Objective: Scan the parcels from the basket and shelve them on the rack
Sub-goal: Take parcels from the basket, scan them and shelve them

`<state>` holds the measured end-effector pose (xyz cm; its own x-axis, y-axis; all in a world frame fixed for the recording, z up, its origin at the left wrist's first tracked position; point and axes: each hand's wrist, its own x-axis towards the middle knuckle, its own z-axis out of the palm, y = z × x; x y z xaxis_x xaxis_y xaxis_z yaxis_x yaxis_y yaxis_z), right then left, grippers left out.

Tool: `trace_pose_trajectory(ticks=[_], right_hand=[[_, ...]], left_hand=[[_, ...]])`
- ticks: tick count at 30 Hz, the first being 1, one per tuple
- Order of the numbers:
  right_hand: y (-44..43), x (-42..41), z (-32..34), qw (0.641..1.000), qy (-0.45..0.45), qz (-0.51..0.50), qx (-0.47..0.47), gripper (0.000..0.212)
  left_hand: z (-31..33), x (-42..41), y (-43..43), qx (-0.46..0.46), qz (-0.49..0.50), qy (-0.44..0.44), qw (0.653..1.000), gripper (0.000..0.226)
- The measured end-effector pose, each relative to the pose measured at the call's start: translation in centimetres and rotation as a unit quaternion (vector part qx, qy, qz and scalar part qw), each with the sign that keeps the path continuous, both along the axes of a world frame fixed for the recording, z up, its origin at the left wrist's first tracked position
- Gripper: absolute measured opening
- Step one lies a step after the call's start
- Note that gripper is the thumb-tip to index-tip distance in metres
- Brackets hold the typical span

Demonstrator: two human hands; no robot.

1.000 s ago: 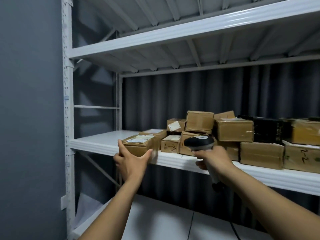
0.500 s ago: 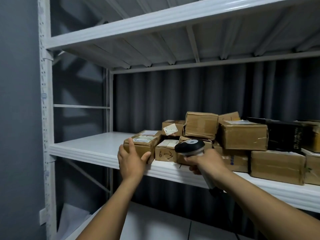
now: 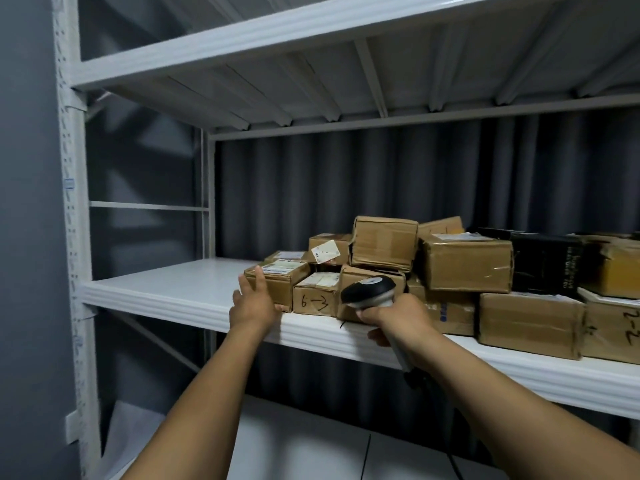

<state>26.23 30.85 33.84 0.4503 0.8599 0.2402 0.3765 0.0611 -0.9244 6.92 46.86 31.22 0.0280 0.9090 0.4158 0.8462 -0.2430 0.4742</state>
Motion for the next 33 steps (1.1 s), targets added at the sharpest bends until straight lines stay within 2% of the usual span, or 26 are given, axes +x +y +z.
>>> trace_pose_trajectory(ticks=[8, 13, 21, 27, 33], right_hand=[[-7.6, 2.6, -0.6, 1.0, -0.005, 0.003, -0.017, 0.017], [-16.2, 5.3, -3.8, 0.997, -0.04, -0.014, -0.07, 0.015], [-30.8, 11.4, -12.5, 0.986, -0.033, -0.058, -0.154, 0.011], [-39.3, 17.4, -18.6, 0.958, -0.102, -0.118, -0.242, 0.021], [-44.2, 24.0, -22.0, 0.904, -0.226, -0.17, -0.321, 0.026]], left_hand=[[1.3, 1.5, -9.1, 0.021, -0.044, 0.104, 0.993, 0.069], [-1.6, 5.2, -17.3, 0.016, -0.117, 0.158, 0.98, 0.064], [-11.7, 12.5, -29.6, -0.036, -0.229, 0.166, 0.958, 0.058], [-21.2, 18.3, -36.6, -0.104, -0.289, 0.212, 0.927, 0.059], [-27.9, 25.0, -41.2, -0.151, -0.358, 0.25, 0.887, 0.061]])
